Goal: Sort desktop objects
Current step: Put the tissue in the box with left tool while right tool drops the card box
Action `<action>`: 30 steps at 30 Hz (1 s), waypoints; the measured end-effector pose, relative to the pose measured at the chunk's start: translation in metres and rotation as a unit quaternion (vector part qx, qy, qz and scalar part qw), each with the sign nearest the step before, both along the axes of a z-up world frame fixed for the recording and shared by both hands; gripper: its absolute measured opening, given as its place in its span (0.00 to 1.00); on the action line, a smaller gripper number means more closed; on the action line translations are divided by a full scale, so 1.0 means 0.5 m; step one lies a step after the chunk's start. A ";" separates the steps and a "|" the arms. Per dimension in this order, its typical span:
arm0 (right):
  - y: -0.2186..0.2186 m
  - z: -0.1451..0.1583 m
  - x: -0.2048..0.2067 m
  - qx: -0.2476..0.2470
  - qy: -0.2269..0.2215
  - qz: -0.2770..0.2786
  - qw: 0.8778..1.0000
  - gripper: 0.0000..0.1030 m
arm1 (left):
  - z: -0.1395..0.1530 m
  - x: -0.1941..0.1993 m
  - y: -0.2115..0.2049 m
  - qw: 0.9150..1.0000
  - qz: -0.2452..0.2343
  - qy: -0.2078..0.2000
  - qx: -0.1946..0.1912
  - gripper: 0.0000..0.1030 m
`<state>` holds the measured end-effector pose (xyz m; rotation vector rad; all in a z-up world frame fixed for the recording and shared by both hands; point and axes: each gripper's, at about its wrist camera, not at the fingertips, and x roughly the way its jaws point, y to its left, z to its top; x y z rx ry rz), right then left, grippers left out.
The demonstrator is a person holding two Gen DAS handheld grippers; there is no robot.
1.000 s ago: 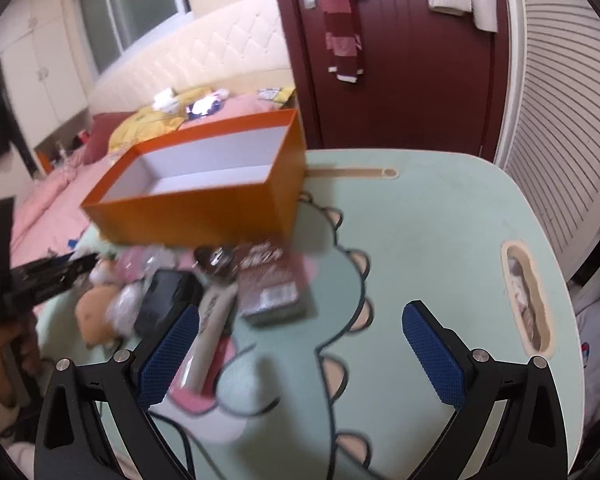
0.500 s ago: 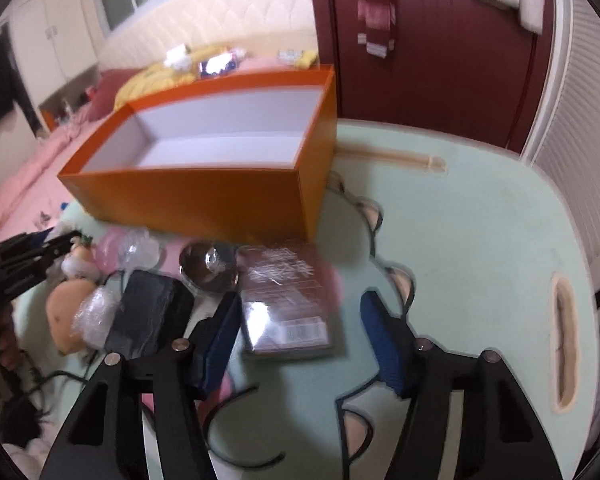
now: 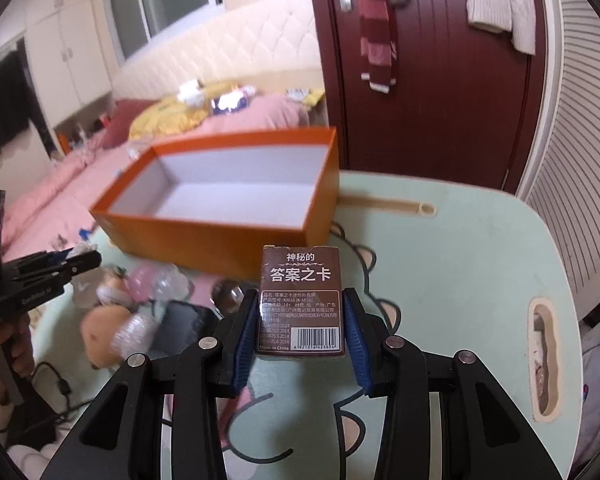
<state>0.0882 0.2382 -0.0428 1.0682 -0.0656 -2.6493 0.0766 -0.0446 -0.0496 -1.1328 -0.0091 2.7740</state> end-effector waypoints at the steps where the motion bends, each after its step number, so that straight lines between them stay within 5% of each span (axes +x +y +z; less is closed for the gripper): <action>1: -0.003 0.008 -0.002 -0.004 0.005 0.002 1.000 0.39 | 0.015 -0.001 -0.001 1.000 -0.002 0.008 0.003 0.31; 15: -0.047 0.069 -0.059 -0.040 0.042 0.029 0.998 0.39 | 0.152 -0.092 0.043 0.993 -0.045 0.097 0.043 0.31; 30: -0.083 0.035 -0.139 -0.066 0.004 0.039 0.997 0.39 | 0.073 -0.178 0.073 0.997 -0.052 0.035 0.038 0.31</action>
